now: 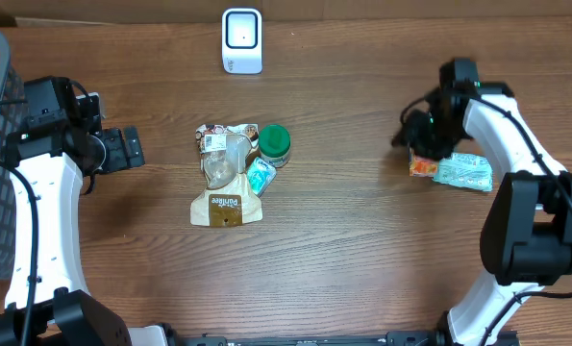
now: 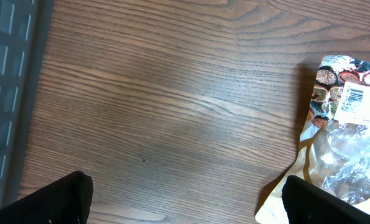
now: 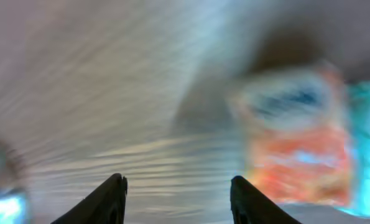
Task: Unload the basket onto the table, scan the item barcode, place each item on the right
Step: 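Withdraw the right gripper and move it toward the snack bag, then grasp the clear snack bag with the right gripper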
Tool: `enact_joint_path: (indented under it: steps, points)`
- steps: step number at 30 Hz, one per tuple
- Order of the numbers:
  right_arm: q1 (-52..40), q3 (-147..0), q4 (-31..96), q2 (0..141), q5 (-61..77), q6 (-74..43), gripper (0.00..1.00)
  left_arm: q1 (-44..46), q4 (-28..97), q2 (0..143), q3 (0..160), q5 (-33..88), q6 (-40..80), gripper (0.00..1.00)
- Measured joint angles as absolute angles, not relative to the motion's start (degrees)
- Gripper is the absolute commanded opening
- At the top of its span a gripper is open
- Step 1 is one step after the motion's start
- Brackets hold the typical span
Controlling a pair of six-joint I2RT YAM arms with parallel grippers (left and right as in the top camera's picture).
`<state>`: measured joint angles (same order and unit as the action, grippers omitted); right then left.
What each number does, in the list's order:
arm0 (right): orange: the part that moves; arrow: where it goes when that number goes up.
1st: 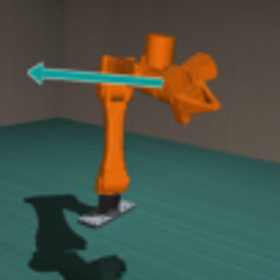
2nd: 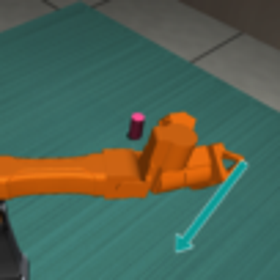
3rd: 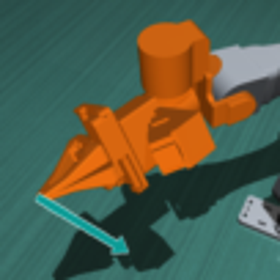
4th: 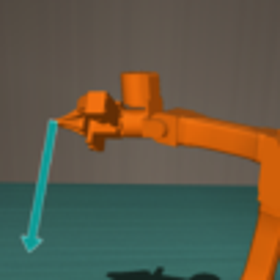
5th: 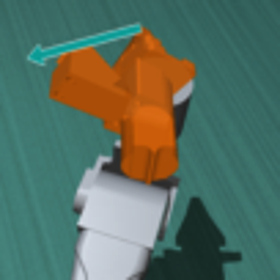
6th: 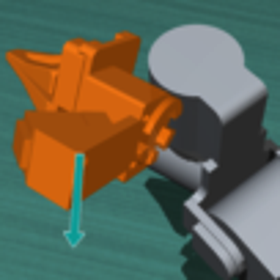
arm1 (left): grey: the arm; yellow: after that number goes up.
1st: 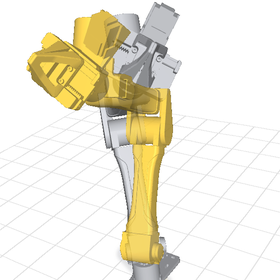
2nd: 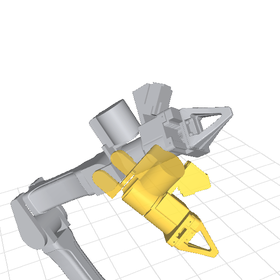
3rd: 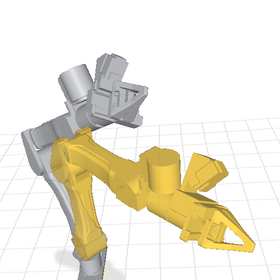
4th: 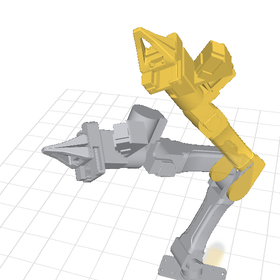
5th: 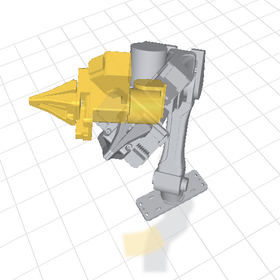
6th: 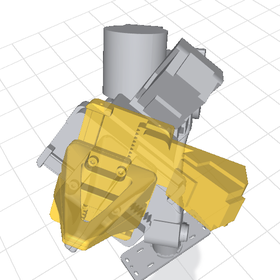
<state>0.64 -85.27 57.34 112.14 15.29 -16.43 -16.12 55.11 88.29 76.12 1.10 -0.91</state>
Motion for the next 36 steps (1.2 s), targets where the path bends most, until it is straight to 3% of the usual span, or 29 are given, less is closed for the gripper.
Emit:
enact_joint_path:
  steps: [13,25,29,36]
  points:
    - [-19.25,-87.88,53.84,112.14,28.16,-17.17,0.53,-16.12,55.11,88.29,76.12,1.10,-0.89,1.00]
    - [-31.24,-87.88,42.30,112.14,24.93,-24.73,0.54,-16.12,55.11,88.29,76.12,1.10,-0.89,1.00]
    - [-33.87,-87.88,39.48,112.38,23.00,-26.98,0.61,-16.12,55.11,88.29,76.12,1.10,-0.89,1.00]
    - [-38.70,-87.88,33.04,118.98,20.84,-31.09,0.63,-16.12,55.11,88.29,76.12,1.10,-0.86,0.99]
